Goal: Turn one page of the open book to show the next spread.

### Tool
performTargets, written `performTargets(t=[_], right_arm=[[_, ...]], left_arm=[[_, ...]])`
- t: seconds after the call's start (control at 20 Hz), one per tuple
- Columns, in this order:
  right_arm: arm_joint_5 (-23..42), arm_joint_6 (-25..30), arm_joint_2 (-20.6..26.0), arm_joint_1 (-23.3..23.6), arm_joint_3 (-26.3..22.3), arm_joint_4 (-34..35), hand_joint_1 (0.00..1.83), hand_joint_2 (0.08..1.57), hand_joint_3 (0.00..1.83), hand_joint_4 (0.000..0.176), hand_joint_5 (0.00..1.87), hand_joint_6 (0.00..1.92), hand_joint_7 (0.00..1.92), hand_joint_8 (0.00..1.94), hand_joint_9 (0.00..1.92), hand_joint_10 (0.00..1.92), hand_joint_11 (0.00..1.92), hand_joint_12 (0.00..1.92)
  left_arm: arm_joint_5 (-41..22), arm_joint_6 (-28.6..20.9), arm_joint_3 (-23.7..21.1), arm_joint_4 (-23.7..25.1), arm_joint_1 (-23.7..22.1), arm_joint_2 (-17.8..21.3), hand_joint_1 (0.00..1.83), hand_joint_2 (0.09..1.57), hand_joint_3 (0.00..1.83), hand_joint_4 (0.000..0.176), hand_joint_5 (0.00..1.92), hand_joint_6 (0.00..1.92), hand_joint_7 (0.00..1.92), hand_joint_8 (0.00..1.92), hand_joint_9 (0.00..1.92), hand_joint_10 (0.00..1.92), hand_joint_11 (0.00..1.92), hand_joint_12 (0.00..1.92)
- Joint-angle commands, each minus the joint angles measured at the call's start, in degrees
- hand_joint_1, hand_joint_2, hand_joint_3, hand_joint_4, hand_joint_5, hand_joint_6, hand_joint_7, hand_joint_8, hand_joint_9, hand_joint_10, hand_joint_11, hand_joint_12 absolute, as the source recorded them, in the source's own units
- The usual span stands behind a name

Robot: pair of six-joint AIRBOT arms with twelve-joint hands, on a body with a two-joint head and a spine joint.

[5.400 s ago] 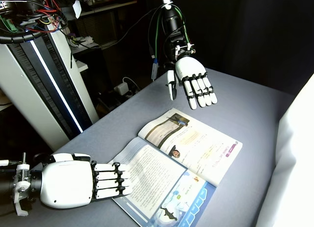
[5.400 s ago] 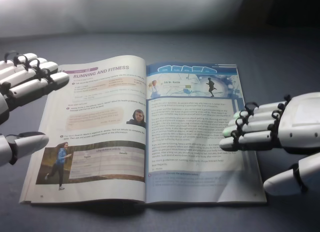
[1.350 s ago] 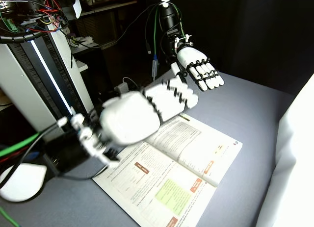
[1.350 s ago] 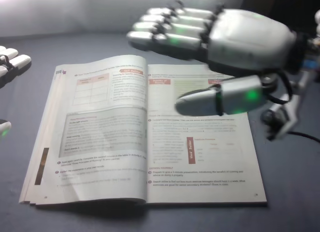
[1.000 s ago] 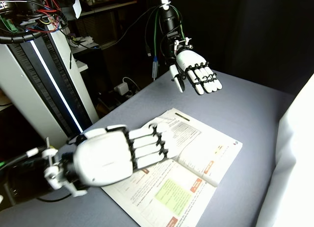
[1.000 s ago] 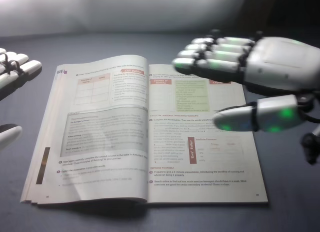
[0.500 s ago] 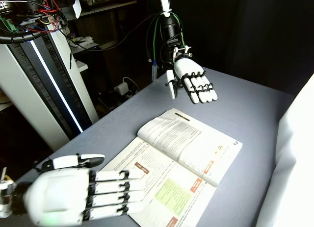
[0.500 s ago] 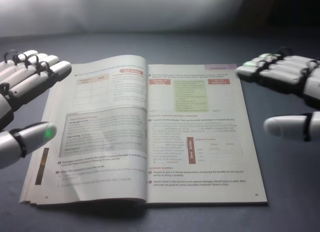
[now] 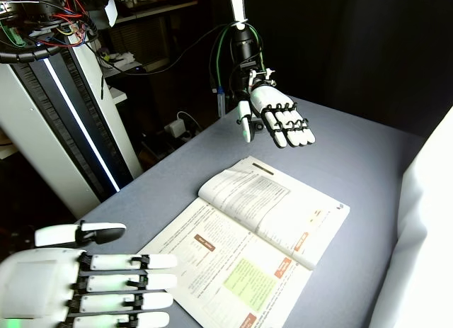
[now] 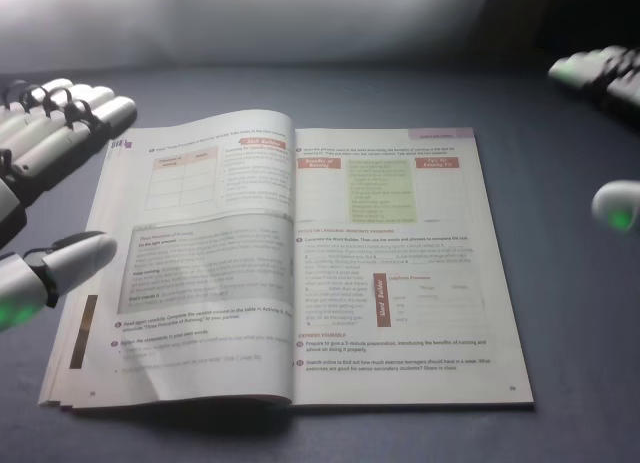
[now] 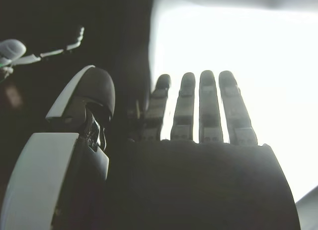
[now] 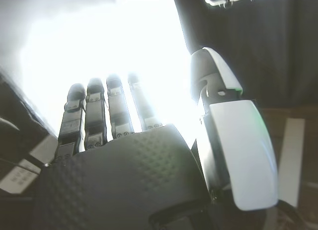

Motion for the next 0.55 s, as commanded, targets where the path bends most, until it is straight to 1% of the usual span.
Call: performTargets(t=[0.0, 0.05, 0.1, 0.15, 0.2, 0.35, 0.4, 0.45, 0.5], right_arm=[[10.5, 0.0, 0.5, -0.2, -0.2, 2.2, 0.11, 1.31, 0.01, 0.0, 0.0, 0.0, 0.0, 0.0, 0.0, 0.0, 0.0, 0.0], [12.0, -0.3, 0.8, -0.7, -0.4, 2.8, 0.13, 1.3, 0.0, 0.0, 0.0, 0.0, 0.0, 0.0, 0.0, 0.0, 0.0, 0.0], [13.4, -0.5, 1.0, -1.1, -0.6, 3.4, 0.1, 1.28, 0.0, 0.0, 0.0, 0.0, 0.0, 0.0, 0.0, 0.0, 0.0, 0.0], [14.3, -0.8, 1.1, -1.3, -0.7, 3.9, 0.08, 1.26, 0.0, 0.0, 0.0, 0.0, 0.0, 0.0, 0.0, 0.0, 0.0, 0.0], [15.2, -0.9, 1.2, -1.5, -0.8, 4.4, 0.08, 1.26, 0.0, 0.0, 0.0, 0.0, 0.0, 0.0, 0.0, 0.0, 0.0, 0.0], [18.1, -0.9, 1.2, -1.7, -0.7, 5.6, 0.17, 1.25, 0.0, 0.0, 0.0, 0.0, 0.0, 0.0, 0.0, 0.0, 0.0, 0.0], [19.3, -0.9, 1.3, -1.7, -0.8, 5.8, 0.18, 1.24, 0.0, 0.035, 0.0, 0.0, 0.0, 0.0, 0.0, 0.0, 0.0, 0.0], [20.2, -0.9, 1.5, -1.7, -0.9, 6.0, 0.21, 1.22, 0.0, 0.071, 0.0, 0.0, 0.0, 0.0, 0.0, 0.0, 0.0, 0.0], [21.0, -0.9, 1.7, -1.8, -0.9, 6.1, 0.22, 1.21, 0.0, 0.055, 0.0, 0.0, 0.0, 0.0, 0.0, 0.0, 0.0, 0.0]], left_arm=[[-7.6, -0.2, 0.2, -1.1, -0.3, -0.2, 0.11, 1.41, 0.0, 0.0, 0.0, 0.0, 0.0, 0.0, 0.0, 0.0, 0.0, 0.0], [-8.0, -0.2, 0.2, -1.2, -0.3, -0.2, 0.11, 1.39, 0.0, 0.01, 0.0, 0.0, 0.0, 0.0, 0.0, 0.0, 0.0, 0.0], [-8.5, -0.1, 0.2, -1.3, -0.3, -0.2, 0.06, 1.36, 0.0, 0.026, 0.0, 0.0, 0.0, 0.0, 0.0, 0.0, 0.0, 0.0], [-9.1, 0.0, 0.2, -1.5, -0.2, -0.2, 0.06, 1.35, 0.0, 0.013, 0.0, 0.0, 0.0, 0.0, 0.0, 0.0, 0.0, 0.0], [-9.7, 0.1, 0.2, -1.9, -0.1, -0.2, 0.03, 1.34, 0.0, 0.0, 0.0, 0.0, 0.0, 0.0, 0.0, 0.0, 0.0, 0.0], [-11.5, 0.2, 0.0, -3.1, 0.3, 0.0, 0.02, 1.32, 0.0, 0.001, 0.0, 0.0, 0.0, 0.0, 0.0, 0.0, 0.0, 0.0], [-12.2, 0.3, -0.1, -3.4, 0.5, 0.1, 0.07, 1.3, 0.0, 0.029, 0.0, 0.0, 0.0, 0.0, 0.0, 0.0, 0.0, 0.0], [-12.9, 0.3, -0.1, -3.6, 0.5, 0.1, 0.22, 1.29, 0.0, 0.056, 0.0, 0.0, 0.0, 0.0, 0.0, 0.0, 0.0, 0.0], [-13.5, 0.3, -0.1, -3.8, 0.6, 0.1, 0.34, 1.28, 0.0, 0.08, 0.0, 0.0, 0.0, 0.0, 0.0, 0.0, 0.0, 0.0]])
